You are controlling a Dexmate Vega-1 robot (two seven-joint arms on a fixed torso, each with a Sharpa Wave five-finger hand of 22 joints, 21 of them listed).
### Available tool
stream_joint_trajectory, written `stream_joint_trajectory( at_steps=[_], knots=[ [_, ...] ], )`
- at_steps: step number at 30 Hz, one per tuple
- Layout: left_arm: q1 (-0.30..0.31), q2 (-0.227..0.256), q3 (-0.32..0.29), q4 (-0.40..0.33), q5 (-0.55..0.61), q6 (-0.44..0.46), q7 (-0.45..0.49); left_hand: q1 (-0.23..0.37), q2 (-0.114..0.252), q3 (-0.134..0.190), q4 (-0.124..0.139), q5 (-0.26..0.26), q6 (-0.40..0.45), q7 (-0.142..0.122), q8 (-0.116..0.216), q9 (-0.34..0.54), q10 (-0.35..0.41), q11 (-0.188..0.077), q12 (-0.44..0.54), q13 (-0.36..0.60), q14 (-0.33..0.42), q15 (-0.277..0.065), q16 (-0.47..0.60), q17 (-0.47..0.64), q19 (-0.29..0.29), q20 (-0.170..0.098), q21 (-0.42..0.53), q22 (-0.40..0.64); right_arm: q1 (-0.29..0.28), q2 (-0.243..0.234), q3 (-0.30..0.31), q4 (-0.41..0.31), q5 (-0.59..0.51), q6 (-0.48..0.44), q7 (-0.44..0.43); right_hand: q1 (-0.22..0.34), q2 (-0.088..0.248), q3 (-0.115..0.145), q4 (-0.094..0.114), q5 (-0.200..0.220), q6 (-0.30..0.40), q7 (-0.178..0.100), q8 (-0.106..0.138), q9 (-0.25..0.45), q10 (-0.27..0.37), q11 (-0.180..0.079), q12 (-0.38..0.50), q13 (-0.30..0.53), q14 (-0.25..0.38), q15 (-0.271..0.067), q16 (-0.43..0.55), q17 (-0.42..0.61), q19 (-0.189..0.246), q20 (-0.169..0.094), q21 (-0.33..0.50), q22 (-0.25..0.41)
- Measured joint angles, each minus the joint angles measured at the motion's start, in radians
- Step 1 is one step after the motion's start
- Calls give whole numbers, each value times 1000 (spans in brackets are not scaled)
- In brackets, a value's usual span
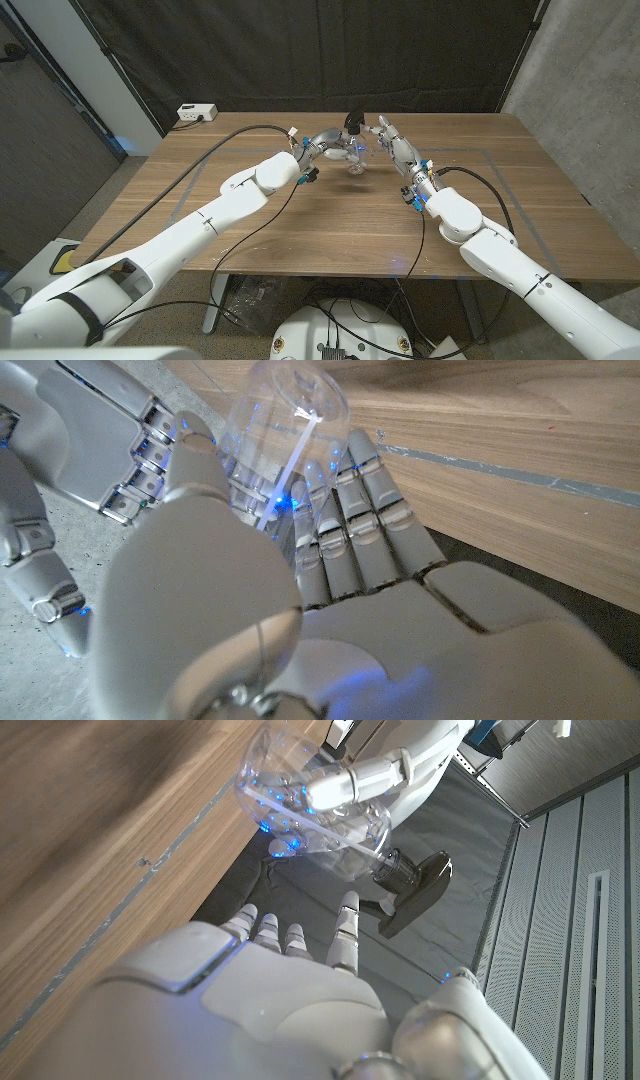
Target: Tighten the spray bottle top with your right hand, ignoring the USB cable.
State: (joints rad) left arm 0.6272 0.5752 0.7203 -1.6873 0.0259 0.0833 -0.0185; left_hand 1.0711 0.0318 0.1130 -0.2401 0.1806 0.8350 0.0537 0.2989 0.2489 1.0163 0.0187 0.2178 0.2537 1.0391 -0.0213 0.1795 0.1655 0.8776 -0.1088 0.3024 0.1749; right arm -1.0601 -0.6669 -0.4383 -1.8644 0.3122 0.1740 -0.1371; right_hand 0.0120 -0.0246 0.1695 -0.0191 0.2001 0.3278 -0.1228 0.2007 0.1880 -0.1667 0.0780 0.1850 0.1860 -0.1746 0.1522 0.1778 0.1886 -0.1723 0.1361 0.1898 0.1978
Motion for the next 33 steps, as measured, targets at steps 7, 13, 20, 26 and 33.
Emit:
stream_joint_trajectory(
  at_steps=[7, 13, 20, 26, 33],
  knots=[
    [-12, -12, 10, 12, 13, -28, -8, 0, 0, 0, 0, 0, 0, 0, -3, 0, 0, 0, 0, 5, 0, 0, -2, 0, 3, 0, -9, 0, 11, -3, -4, 7, 14, 0, 13, 0, 0, -3, 3, 4, 14, 3, 7, 0, 0, 0, 4, 0, 0, 0, 0, 0, 0, 0, 3, 0],
    [-17, -18, 15, 19, 18, -32, -15, 0, 0, 0, 0, 0, 0, 0, -4, 5, 0, 0, 0, 5, 0, 0, 2, -1, 3, 0, -10, 0, 11, -9, -3, 7, 19, 0, 15, 0, 0, -4, 4, 4, 14, 3, 7, 0, 0, 0, 4, 0, 0, 0, 4, 0, 0, 0, 7, 0],
    [-23, -23, 21, 33, 19, -31, -23, 0, 0, 0, 0, 0, 0, 0, -6, 5, -1, -1, 0, 7, 0, 0, 2, -1, 3, 0, -11, 0, 6, -13, 2, 0, 20, -1, 12, 0, 0, -4, 4, 4, 9, -1, 3, 0, -5, -4, 4, 0, 0, 0, 4, 0, 0, 0, 7, 0],
    [-26, -25, 24, 42, 15, -30, -33, 0, 0, 0, 0, 0, 4, 4, -7, 9, 0, 0, 0, 9, 0, 0, 2, 0, 3, 0, -14, 0, 1, -14, 5, -7, 21, -4, 6, 7, 7, -4, 4, 4, 18, -9, 3, 0, 3, -12, 11, 0, 0, 0, 7, -3, 0, 0, 14, 0],
    [-35, -30, 29, 55, 12, -43, -43, 0, 0, 0, 0, 0, 6, 6, -8, 9, 0, 0, 0, 9, 0, 0, 2, 0, 5, 2, -19, 0, -2, -17, 6, -13, 22, -7, 2, 11, 11, -4, 4, 4, 41, -13, 10, 0, 6, -9, 11, 0, 0, 0, 7, -3, 0, 0, 14, 0]
  ],
)
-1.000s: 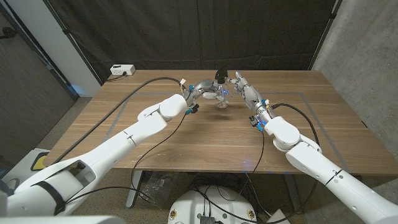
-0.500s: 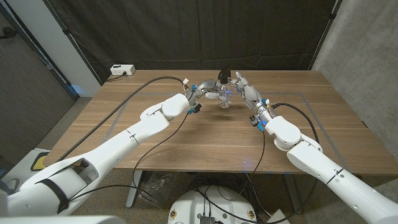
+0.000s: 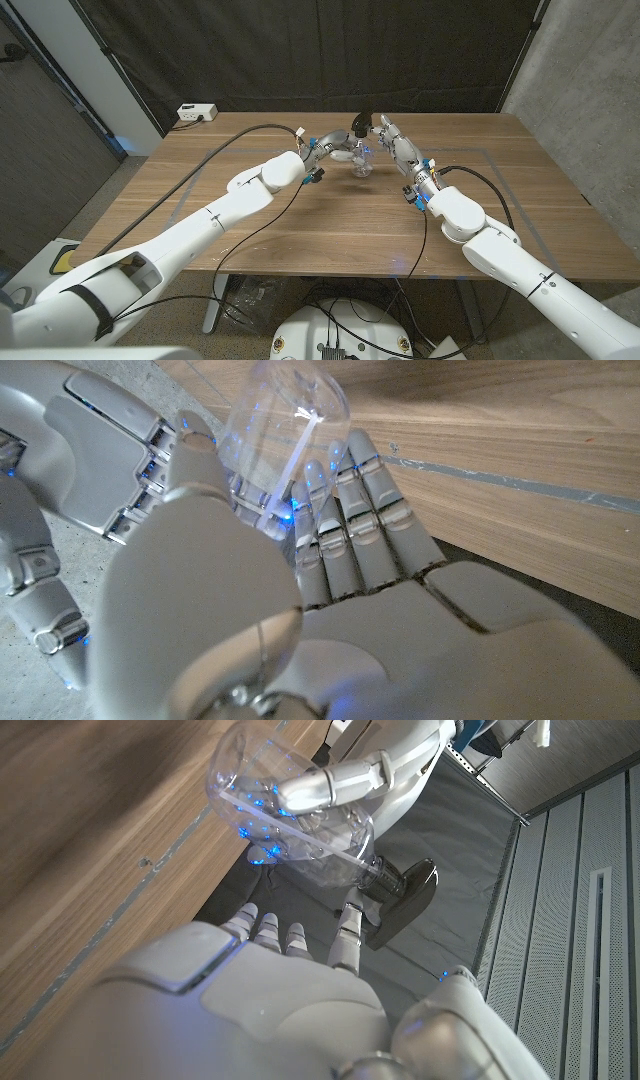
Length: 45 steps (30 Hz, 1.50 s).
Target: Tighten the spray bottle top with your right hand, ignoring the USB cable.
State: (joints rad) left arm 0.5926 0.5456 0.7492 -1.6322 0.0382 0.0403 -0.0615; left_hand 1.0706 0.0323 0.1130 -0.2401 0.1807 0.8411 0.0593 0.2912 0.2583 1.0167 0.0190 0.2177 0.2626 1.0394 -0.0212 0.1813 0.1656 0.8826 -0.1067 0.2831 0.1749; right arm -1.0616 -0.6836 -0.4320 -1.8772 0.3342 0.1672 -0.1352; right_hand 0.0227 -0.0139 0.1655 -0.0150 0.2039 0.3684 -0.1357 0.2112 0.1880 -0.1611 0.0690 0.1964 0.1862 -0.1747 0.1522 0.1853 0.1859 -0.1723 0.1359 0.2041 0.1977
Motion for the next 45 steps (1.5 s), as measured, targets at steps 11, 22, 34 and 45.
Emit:
stream_joint_trajectory(
  at_steps=[11, 22, 34, 45],
  knots=[
    [-5, -2, 2, 5, -1, -18, -8, 0, 0, 0, 0, 0, 2, 0, -3, 0, 0, 0, 0, 0, 4, 3, -4, 0, 0, 0, -1, 0, 0, -4, -4, -7, 0, -13, 2, 5, 5, 0, 0, 0, 4, -3, 0, 0, 5, -5, 7, 0, 6, -6, 4, 0, 3, 4, 8, -3],
    [0, -2, 2, -9, 4, 12, 3, 0, 0, 0, 0, 0, 2, 0, -6, 0, 0, 0, -3, 0, 4, 3, -7, -1, -2, 6, -6, 0, -13, -5, 2, -13, 8, -11, -3, 17, 17, 0, 0, 8, 32, 0, 7, 0, 27, -5, 13, 0, -2, 9, 12, -5, 0, 22, 16, -3],
    [12, -4, -7, -40, 11, 66, 31, 0, 0, 0, 0, 0, 3, 0, -3, 5, 2, 2, -6, 0, 4, 3, 0, -1, -2, 6, -6, 0, -26, -8, 11, -16, 23, 21, -6, 36, 40, 3, -3, 8, 129, -29, 39, 6, 59, -27, 23, 0, 4, 14, 12, -5, 0, 47, 23, -3],
    [0, -23, 0, -31, 14, 122, 64, -1, 1, 0, 0, 0, 3, 0, -2, 5, 4, 4, -8, 0, 8, 7, 0, 0, 0, 7, -10, 0, -54, -13, 32, -23, 43, 46, 7, 45, 53, 11, -3, 8, 171, -36, 47, 7, 78, -31, 30, 0, 2, 9, 12, -5, -2, 56, 29, -2]
  ],
)
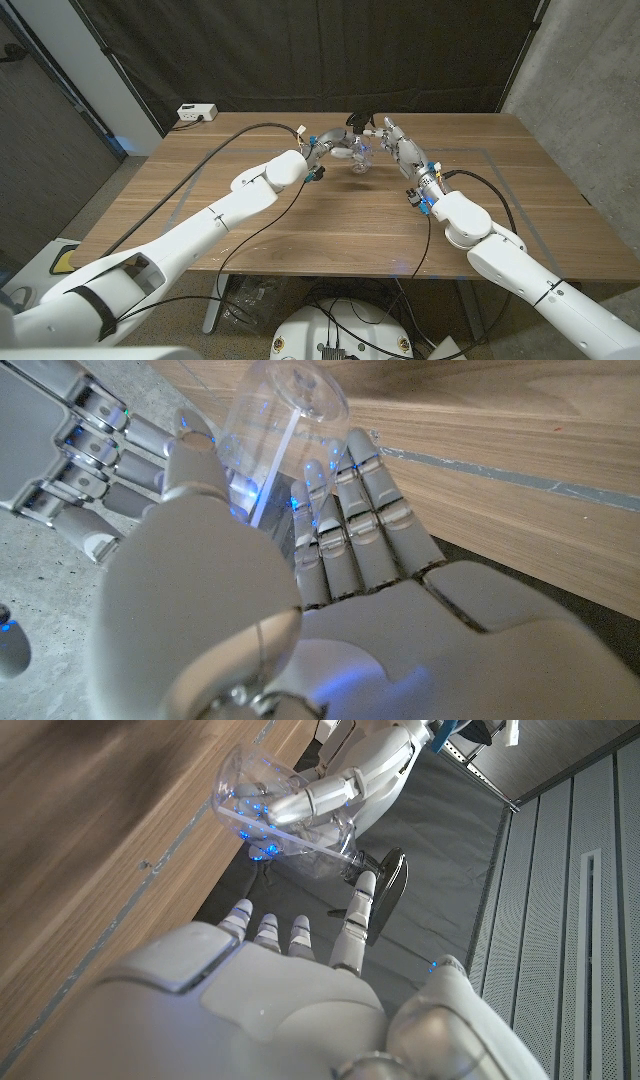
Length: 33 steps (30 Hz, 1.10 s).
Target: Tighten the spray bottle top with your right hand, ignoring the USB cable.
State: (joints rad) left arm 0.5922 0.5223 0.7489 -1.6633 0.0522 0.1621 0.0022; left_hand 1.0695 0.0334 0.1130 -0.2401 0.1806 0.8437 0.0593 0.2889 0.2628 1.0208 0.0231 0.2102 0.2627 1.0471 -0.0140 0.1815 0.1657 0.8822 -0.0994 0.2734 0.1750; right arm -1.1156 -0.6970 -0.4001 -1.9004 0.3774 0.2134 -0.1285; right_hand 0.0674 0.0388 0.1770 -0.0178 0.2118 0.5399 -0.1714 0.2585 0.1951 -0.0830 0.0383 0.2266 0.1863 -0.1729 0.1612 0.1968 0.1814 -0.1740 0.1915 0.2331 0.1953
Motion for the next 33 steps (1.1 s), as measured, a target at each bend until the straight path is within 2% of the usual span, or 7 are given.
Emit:
stream_joint_trajectory(
  at_steps=[8, 11, 15, 19, 23, 27, 33],
  knots=[
    [-20, -16, 9, 26, 3, 4, 11, 0, 0, 0, 0, 0, 0, 0, 0, 5, 0, 0, -2, 0, 1, 1, -1, 0, 0, 0, -4, 0, -29, -12, 21, -20, 10, 10, -7, 16, 16, 11, -12, 0, 1, 5, -11, 0, 67, 10, 21, 0, 2, -11, 11, 0, -1, 1, 11, 0],
    [-25, -17, 9, 31, -3, 3, 8, 0, 0, 0, 0, 0, 0, 0, -1, 5, 0, 0, -3, 0, 1, 1, -2, 0, 0, 0, -4, 0, -45, -16, 35, -28, 17, 6, -22, 61, 30, 35, -35, -14, -51, 30, -38, 0, 142, 30, 40, 0, 75, -9, 19, 0, -2, 13, 23, -1],
    [-26, -12, 9, 32, -12, -2, -3, 0, 0, 0, 0, 0, 0, 0, -1, 5, 0, 0, -1, 0, 1, 1, -4, -1, 0, 0, -4, 0, -62, -23, 52, -35, 20, -10, -48, 154, 39, 72, -94, -23, -155, 43, -66, 2, 193, 37, 47, 0, 144, -4, 17, 0, 1, 15, 35, -5],
    [-26, 3, 8, 25, -30, -13, -27, 0, 0, 0, 0, 0, 0, 0, -1, 4, 0, 0, 1, 0, 1, 1, -4, -1, 0, 0, -7, 1, -91, -44, 95, -54, -2, -39, -98, 254, 41, 111, -142, -22, -265, 52, -74, 3, 191, 29, 34, 2, 171, -10, 3, -5, 94, 16, 55, -8],
    [-21, 19, 3, 16, -30, -13, -27, 0, 0, 0, 0, 0, 0, 0, -1, 4, 0, 0, 1, 0, 1, 1, -7, -1, 0, 0, -7, 1, -108, -77, 139, -71, -58, -59, -138, 342, 20, 129, -162, -15, -337, 63, -72, 3, 156, -11, 11, 2, 180, -19, -1, -5, 203, 18, 76, -9],
    [-11, 42, -4, 4, -50, -20, -56, 0, 0, 0, 0, 0, 0, 0, -2, 4, 0, 0, 1, 5, 1, 1, -4, -1, 2, 2, -12, 1, -120, -110, 181, -92, -116, -68, -168, 459, -15, 152, -152, -15, -321, 41, -48, 0, 210, -129, 8, 0, 255, -62, -1, -5, 390, 21, 111, -9],
    [-1, 72, -7, -15, -53, -24, -65, 0, 0, 0, 0, 0, 0, 0, -3, 4, 0, 0, 1, 5, 1, 1, -4, 0, 2, 2, -12, 5, -127, -140, 222, -116, -247, -73, -189, 527, -33, 163, -158, -20, -308, 28, -47, 0, 239, -159, 8, -6, 298, -79, 4, -5, 516, 21, 135, -14]
  ],
)
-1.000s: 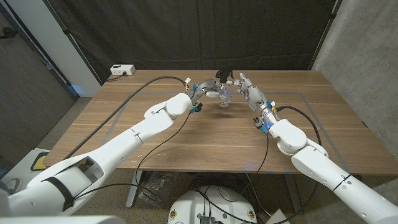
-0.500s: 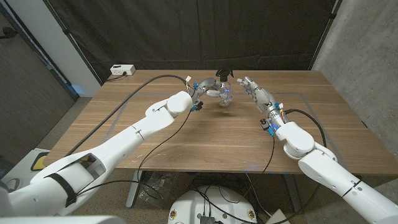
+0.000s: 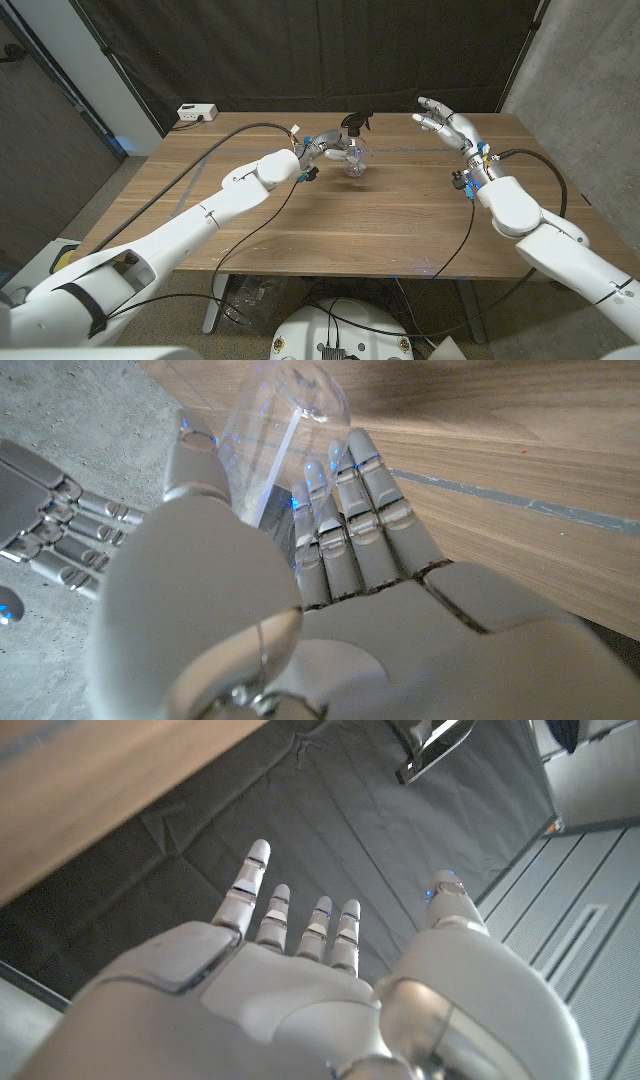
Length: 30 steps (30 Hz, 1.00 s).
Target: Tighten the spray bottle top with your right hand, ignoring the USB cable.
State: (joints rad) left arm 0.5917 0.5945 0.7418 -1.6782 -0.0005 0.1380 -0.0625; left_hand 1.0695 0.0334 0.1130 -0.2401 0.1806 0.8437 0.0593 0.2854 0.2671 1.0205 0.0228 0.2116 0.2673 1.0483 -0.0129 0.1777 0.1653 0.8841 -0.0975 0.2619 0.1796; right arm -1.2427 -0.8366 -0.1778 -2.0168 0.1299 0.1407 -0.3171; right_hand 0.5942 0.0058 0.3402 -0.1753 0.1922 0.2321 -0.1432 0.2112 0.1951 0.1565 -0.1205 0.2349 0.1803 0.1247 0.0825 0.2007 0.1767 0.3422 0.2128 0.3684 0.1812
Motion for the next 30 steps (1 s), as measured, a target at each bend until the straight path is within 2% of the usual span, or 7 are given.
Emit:
stream_joint_trajectory(
  at_steps=[3, 9, 14, 17, 18, 21, 30],
  knots=[
    [3, 20, 0, -18, 27, -5, -11, 0, 0, 0, 0, 0, 0, 0, 0, 0, 0, 0, 0, 0, 0, 0, 0, 0, 0, 0, 0, 0, 26, -75, 57, -52, -57, 0, 23, 42, -8, 4, 2, -5, -7, 0, 0, 0, 4, -4, 0, 1, 32, -3, 0, 0, 69, -2, 15, 0],
    [11, 63, 2, -69, 31, -5, -12, 0, 0, 0, 0, 0, 0, 0, -2, 5, 0, 0, 0, 0, 0, 0, 0, 0, 0, 0, 0, 0, 30, -81, 59, -56, -166, 0, 91, 137, -25, 8, 6, -12, 64, 31, 11, 2, 81, 23, 30, 29, 145, -28, 12, 3, 240, -9, 35, -5],
    [25, 89, 2, -107, 88, 1, -18, 0, 0, 0, 0, 0, 0, 0, -2, 5, -1, -1, -3, 0, 0, 0, 0, 0, 0, 0, 0, 0, 96, -128, 60, -89, -229, -5, 166, 163, -19, 15, 7, -12, 71, 30, 12, 5, 103, 37, 49, 45, 162, -31, 12, 3, 249, -11, 32, -9],
    [32, 99, -2, -122, 88, 1, -18, 0, 0, 0, 0, 0, 0, 0, -2, 5, -1, -1, -4, 0, -1, -1, 0, 0, 0, 0, 0, 0, 96, -128, 60, -89, -259, -7, 213, 185, -16, 16, 6, -12, 79, 7, 12, 7, 126, 18, 61, 54, 162, -31, 12, 3, 249, -11, 18, -8],
    [36, 103, -5, -130, 150, 8, -16, 0, 0, 0, 0, 0, 0, 0, -4, 5, -1, -1, -4, 0, -4, -4, 0, 0, 0, 0, 0, 0, 215, -180, 10, -124, -275, -9, 241, 188, -18, 16, 6, -12, 83, -2, 12, 7, 132, 11, 61, 55, 164, -33, 12, 3, 248, -10, 15, -8],
    [44, 110, -9, -143, 162, 10, -15, 0, 0, 0, 0, 0, 0, 0, -5, 5, -1, -1, -4, 0, -4, -4, 0, 0, 0, 0, 0, 0, 250, -191, -7, -133, -312, -9, 293, 224, -14, 16, 6, -12, 105, -30, 16, 7, 162, -29, 79, 55, 188, -56, 12, 3, 245, -7, 3, -6],
    [62, 117, -25, -170, 196, 10, -4, 0, 0, 0, 0, 0, 0, 0, -6, 5, -2, -2, -5, 6, -4, -4, -4, 0, 0, 0, -4, 0, 366, -210, -69, -153, -409, 0, 400, 277, -13, 12, 10, -12, 204, -78, 42, 12, 272, -82, 124, 59, 273, -120, 26, 12, 297, -59, -6, -6]
  ],
)
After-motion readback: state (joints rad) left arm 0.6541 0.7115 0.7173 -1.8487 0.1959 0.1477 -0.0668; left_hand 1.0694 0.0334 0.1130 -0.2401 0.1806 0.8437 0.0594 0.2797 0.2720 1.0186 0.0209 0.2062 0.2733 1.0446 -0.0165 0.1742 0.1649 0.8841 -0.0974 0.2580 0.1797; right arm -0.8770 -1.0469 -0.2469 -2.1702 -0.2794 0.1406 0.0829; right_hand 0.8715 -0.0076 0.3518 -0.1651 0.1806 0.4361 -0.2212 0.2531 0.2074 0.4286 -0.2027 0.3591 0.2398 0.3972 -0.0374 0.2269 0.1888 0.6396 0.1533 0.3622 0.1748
